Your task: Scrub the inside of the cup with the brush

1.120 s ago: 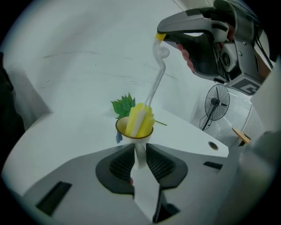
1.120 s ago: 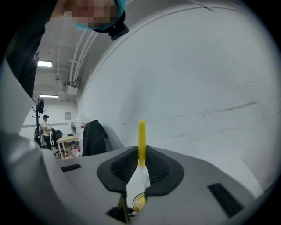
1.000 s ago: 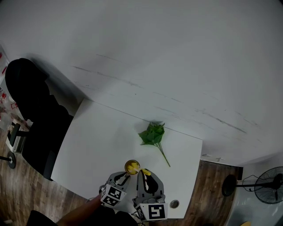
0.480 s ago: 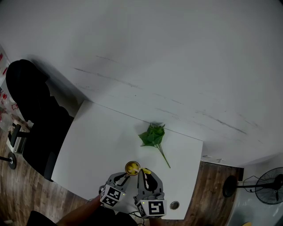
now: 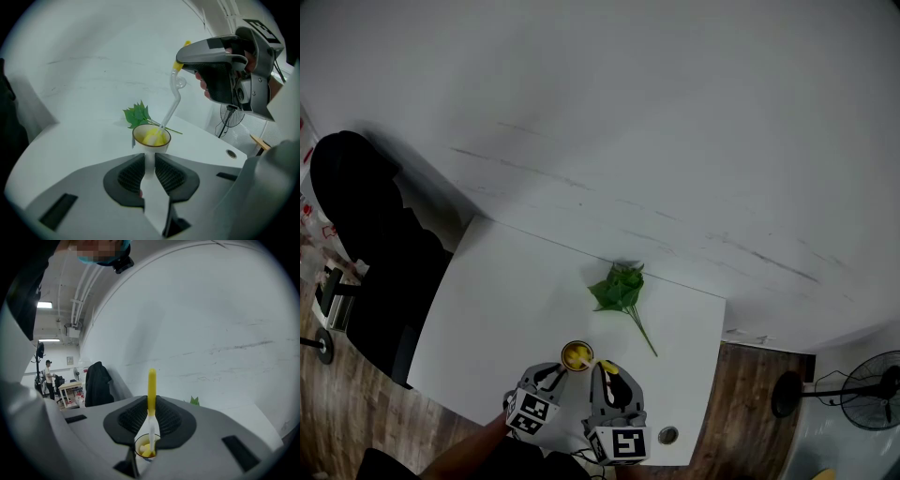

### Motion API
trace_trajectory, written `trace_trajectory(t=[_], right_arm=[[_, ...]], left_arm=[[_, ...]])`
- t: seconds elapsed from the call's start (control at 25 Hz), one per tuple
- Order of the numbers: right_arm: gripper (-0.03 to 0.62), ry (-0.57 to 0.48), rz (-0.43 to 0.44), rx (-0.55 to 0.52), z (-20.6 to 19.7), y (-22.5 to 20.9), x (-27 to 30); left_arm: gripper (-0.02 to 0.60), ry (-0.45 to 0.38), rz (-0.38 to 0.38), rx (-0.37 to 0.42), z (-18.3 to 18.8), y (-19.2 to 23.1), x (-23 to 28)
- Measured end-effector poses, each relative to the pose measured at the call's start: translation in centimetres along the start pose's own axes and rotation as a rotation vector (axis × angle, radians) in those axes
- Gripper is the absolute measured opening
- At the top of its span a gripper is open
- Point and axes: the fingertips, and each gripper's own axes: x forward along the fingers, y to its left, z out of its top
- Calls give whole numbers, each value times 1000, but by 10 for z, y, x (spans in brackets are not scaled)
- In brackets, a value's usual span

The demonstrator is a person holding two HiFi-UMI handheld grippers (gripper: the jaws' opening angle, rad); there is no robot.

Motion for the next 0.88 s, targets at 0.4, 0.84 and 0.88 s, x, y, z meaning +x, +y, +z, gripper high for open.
trace_trajectory(t=[0.4, 0.84, 0.88], right_arm=[[66, 7, -4, 1, 1, 2, -1], [64, -75, -47, -65, 40, -6, -9], [64, -98, -44, -57, 43, -6, -9]], left_arm=[[80, 0, 9, 21, 1, 0, 0], [80, -1, 6, 22, 0, 1, -1], [80, -1, 5, 22, 1, 1, -1]])
